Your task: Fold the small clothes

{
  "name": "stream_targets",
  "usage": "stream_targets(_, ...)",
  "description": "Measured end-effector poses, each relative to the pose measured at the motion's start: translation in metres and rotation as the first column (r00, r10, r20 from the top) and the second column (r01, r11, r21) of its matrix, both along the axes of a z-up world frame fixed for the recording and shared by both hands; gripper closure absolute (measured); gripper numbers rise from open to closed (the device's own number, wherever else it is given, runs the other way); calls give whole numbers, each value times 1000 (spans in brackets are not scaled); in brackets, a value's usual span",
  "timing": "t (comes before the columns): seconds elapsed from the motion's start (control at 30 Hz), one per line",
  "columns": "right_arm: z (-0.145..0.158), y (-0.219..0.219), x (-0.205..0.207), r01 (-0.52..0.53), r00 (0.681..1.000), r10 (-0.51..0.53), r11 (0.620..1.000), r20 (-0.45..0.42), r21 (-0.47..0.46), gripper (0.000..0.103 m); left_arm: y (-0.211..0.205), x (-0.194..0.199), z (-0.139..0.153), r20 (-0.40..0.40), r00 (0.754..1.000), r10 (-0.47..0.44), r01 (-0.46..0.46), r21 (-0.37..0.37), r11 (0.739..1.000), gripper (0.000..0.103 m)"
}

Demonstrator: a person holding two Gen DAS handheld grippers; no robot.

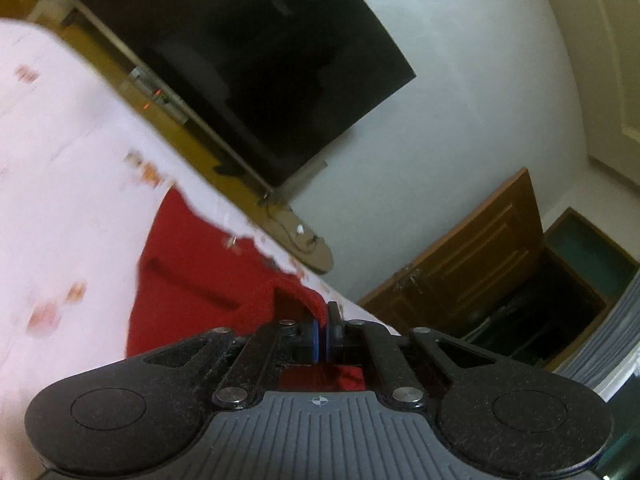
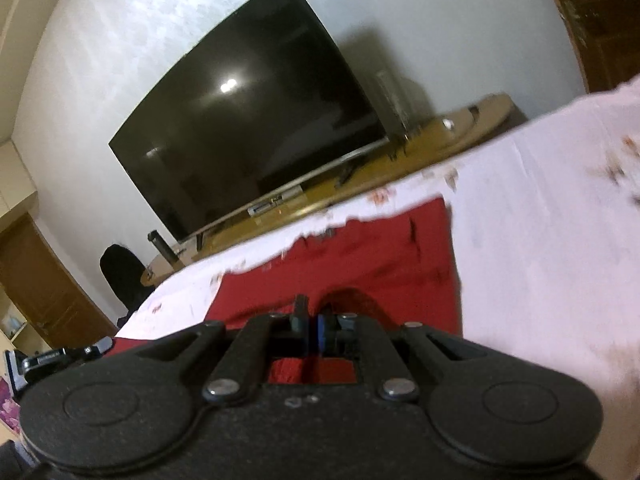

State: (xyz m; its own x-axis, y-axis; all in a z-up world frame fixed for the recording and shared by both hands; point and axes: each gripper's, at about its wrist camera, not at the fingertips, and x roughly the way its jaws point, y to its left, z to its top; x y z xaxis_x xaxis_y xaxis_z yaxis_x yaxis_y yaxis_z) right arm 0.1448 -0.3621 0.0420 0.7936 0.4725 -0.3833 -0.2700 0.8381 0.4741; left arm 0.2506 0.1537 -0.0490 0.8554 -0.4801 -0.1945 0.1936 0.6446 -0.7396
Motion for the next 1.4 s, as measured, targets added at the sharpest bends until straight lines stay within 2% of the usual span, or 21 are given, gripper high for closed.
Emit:
stream_targets(0.1,7,0,42,-1,1000,1,1000,15,12,98,2,39,15,17,1000,4,-4,34,999,100)
stream_targets(0.27,4,-4,110,-10,1000,10,999,14,38,98,4,114,19,6,1000,16,-16,79,997,100)
stream_targets(0.4,-14,-9,162,-5,1000,7,998,-26,66,98,-3,167,6,-27,999,33,-29,108,994,100)
stream_targets(0.63,-63,-12,227,19,994,-7,993,-110,112,98,-10,227,-27,-92,995,47,-31,163,986,100)
stream_targets(0.73,-85,-12,255,33,988,-12,991,-156,131,98,-14,252,-46,-133,989,60,-31,216,976,100)
stream_targets(0.8,-99,-10,271,32,982,-7,991,-187,133,94,-20,263,-58,-145,985,90,-43,297,954,100)
stream_targets(0.83,-106,-9,278,38,980,-11,990,-198,134,89,-21,264,-64,-147,984,101,-53,302,952,99)
stream_targets(0.9,-113,-12,280,59,983,-34,988,-178,141,84,-20,261,-69,-129,985,116,-76,281,957,92)
stream_targets(0.93,-113,-13,278,69,985,-44,987,-165,147,78,-20,256,-65,-95,987,133,-101,286,953,69)
stream_targets(0.97,-112,-14,274,82,987,-59,985,-150,149,61,-21,252,-61,-62,985,161,-134,308,942,28)
stream_targets(1.0,-111,-15,272,104,988,-85,983,-128,148,50,-21,249,-58,-35,981,193,-170,335,927,17)
stream_targets(1.03,-110,-16,268,124,988,-109,982,-108,141,40,-21,248,-55,-18,980,201,-182,344,921,15)
stream_targets(1.13,-107,-16,268,131,988,-120,984,-97,117,41,-21,254,-55,-49,981,189,-159,361,919,16)
stream_targets(1.2,-108,-15,271,127,987,-117,988,-108,87,43,-27,261,-55,-72,983,170,-128,394,910,28)
stream_targets(1.27,-107,-11,275,119,987,-114,992,-114,42,45,-36,271,-56,-117,981,156,-88,447,890,52)
stream_targets(1.33,-105,-6,277,105,989,-105,994,-106,-1,46,-43,277,-59,-148,980,137,-48,491,870,70)
stream_targets(1.4,-103,-5,278,108,990,-109,994,-91,-19,46,-50,279,-59,-151,979,138,-38,528,849,79)
